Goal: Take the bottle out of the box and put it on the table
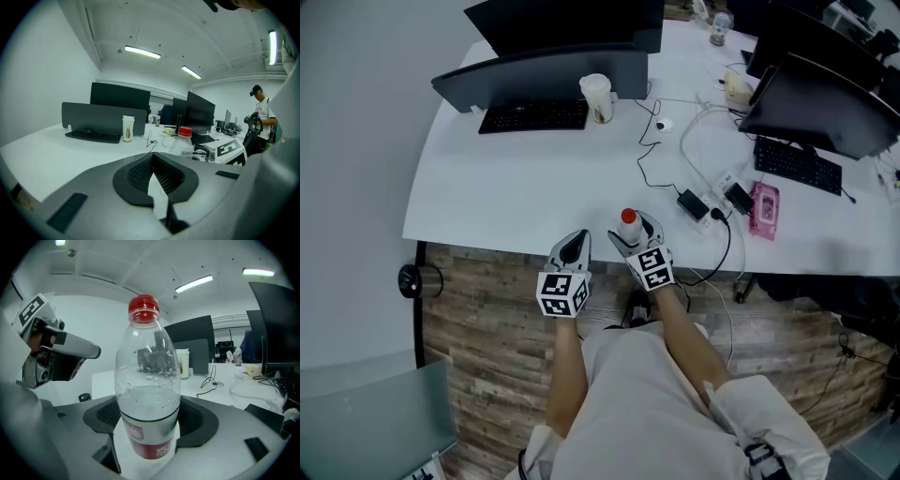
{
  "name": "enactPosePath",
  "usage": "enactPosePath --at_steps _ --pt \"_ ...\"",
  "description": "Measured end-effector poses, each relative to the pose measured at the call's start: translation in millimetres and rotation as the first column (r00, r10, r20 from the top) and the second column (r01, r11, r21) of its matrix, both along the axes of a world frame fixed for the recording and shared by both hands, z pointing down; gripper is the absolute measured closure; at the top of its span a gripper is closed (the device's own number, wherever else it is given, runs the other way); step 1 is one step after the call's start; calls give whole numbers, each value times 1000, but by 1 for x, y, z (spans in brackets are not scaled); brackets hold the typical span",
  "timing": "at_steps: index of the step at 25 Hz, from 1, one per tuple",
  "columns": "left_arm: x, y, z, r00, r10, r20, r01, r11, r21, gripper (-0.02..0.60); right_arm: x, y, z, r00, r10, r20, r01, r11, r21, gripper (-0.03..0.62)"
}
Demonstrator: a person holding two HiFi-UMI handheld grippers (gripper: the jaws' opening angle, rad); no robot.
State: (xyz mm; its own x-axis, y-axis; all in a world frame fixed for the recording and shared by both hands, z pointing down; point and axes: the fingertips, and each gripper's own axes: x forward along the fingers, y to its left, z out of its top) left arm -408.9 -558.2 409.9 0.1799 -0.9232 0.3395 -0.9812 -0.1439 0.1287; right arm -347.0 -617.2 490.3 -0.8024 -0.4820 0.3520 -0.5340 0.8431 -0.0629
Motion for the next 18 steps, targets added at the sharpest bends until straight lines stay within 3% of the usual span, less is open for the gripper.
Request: enactPosePath --at_steps 18 --pt "25 66 -7 999 51 -18 -51 998 22 569 51 53 -30 988 146 39 -147 989 20 261"
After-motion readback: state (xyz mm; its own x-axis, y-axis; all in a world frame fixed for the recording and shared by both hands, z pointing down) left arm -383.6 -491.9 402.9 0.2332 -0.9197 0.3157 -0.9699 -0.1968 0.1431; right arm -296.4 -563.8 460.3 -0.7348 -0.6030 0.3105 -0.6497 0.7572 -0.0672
